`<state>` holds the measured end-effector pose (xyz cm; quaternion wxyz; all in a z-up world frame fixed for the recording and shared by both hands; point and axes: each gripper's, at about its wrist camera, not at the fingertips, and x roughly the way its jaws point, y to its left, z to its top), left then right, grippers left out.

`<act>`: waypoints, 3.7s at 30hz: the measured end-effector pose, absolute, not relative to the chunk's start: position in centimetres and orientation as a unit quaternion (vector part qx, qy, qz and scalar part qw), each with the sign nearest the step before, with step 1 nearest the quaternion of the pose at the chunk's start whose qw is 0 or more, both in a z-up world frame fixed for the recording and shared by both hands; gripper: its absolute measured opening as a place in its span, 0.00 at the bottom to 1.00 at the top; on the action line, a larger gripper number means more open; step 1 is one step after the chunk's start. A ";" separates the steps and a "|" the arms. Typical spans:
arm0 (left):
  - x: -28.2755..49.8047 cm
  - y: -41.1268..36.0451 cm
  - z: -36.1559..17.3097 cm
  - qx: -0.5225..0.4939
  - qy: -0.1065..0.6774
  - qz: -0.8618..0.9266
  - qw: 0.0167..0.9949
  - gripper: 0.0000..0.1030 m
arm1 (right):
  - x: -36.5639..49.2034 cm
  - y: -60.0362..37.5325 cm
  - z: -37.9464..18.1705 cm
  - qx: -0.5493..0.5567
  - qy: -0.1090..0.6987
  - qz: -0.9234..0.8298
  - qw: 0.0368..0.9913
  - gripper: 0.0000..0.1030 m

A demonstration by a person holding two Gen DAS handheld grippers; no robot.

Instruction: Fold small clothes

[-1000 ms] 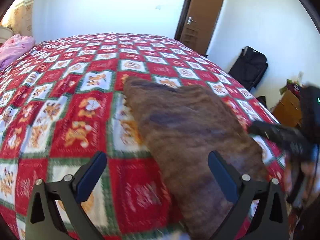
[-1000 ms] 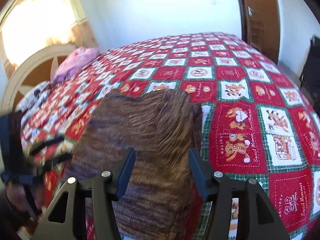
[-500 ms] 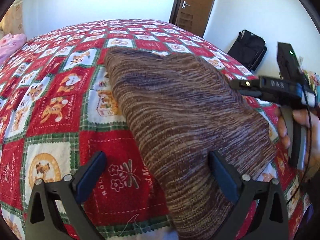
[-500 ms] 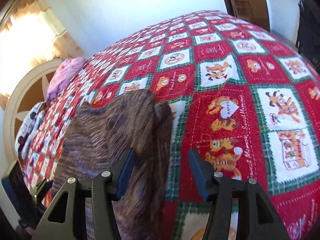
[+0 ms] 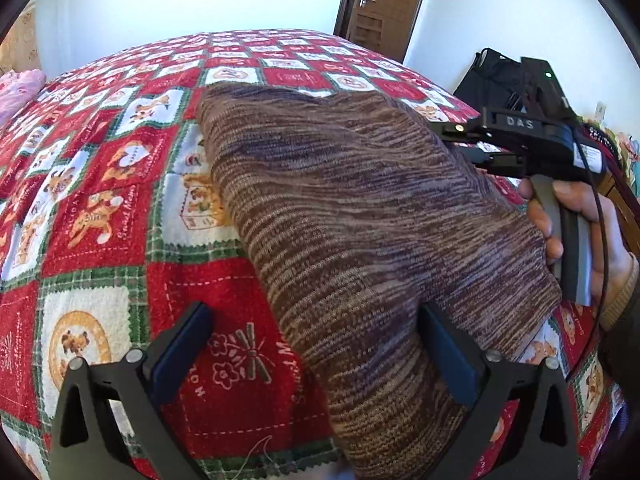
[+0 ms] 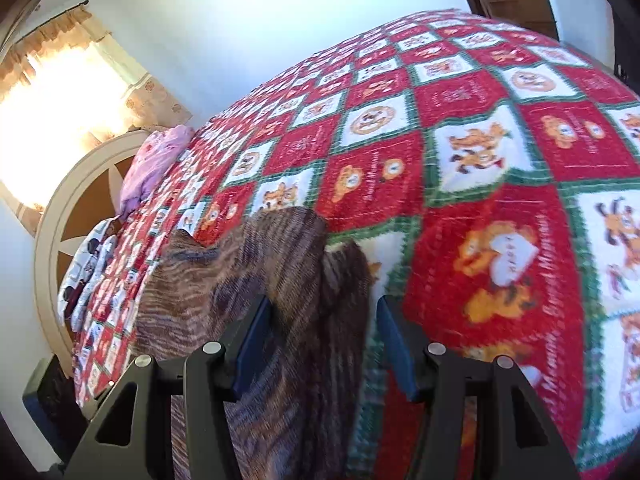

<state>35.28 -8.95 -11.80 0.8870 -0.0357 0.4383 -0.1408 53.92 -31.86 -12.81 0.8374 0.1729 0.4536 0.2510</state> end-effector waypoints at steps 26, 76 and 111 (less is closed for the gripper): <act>29.4 -8.9 -7.2 0.000 0.374 -0.197 0.906 0.27 | 48.1 -28.0 -8.0 0.163 0.404 0.287 0.853 0.19; 13.1 11.7 -4.4 -0.048 0.338 -0.005 0.940 0.26 | 36.2 2.7 -3.4 0.092 0.409 0.492 0.763 0.18; 8.5 16.9 -8.6 -0.047 0.376 0.062 0.924 0.26 | 33.8 14.2 -7.7 0.028 0.466 0.514 0.720 0.18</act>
